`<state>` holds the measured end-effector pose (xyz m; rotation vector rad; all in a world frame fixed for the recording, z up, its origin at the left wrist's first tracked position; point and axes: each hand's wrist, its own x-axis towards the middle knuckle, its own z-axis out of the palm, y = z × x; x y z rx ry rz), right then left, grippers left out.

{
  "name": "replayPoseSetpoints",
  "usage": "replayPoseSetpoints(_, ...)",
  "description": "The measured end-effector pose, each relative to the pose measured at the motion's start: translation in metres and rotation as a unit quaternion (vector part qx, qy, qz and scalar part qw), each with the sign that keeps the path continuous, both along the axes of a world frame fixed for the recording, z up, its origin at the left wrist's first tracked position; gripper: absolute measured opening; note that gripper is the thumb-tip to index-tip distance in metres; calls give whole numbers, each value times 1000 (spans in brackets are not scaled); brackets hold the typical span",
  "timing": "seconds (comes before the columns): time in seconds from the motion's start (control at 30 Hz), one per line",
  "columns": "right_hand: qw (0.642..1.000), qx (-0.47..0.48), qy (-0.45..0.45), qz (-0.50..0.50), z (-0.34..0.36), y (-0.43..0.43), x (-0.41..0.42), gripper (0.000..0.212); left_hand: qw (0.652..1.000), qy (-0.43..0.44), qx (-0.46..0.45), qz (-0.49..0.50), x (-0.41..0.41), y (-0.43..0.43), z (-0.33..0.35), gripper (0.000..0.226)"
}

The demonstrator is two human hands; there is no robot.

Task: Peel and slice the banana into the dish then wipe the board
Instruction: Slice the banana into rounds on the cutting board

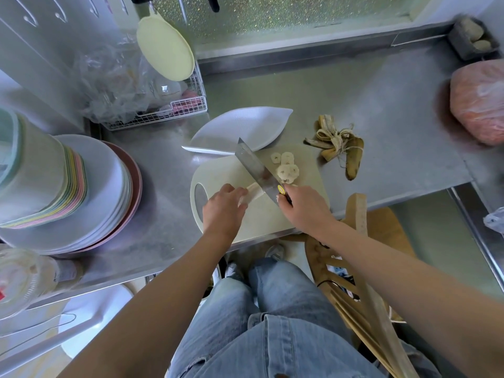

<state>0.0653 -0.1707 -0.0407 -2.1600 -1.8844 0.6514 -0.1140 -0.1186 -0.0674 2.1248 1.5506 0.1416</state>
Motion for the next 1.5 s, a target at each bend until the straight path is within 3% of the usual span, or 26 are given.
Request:
replayPoseSetpoints(0.33, 999, -50, -13, 13, -17, 1, -6, 18, 1000, 11, -13, 11, 3, 2, 2, 26)
replayPoseSetpoints(0.5, 997, -71, -14, 6, -26, -4, -10, 22, 1000, 4, -19, 19, 2, 2, 0, 27)
replayPoseSetpoints(0.7, 1000, 4, 3, -6, -9, 0, -5, 30, 999, -7, -23, 25, 2, 2, 2, 26)
replayPoseSetpoints(0.87, 1000, -22, -10, -1, -4, 5, -5, 39, 1000, -1, -23, 20, 2, 3, 3, 28)
replayPoseSetpoints(1.03, 999, -51, -16, 10, -8, 4, -6, 26, 999, -4, -21, 26, 3, 3, 2, 27)
replayPoseSetpoints(1.33, 996, -91, -11, -8, -30, -2, -14, 23, 999, -8, -40, 35, 2, 4, 2, 27)
replayPoseSetpoints(1.5, 1000, -22, -12, -6, -21, 0, -8, 36, 1000, 4, -20, 5, -3, 2, -1, 35)
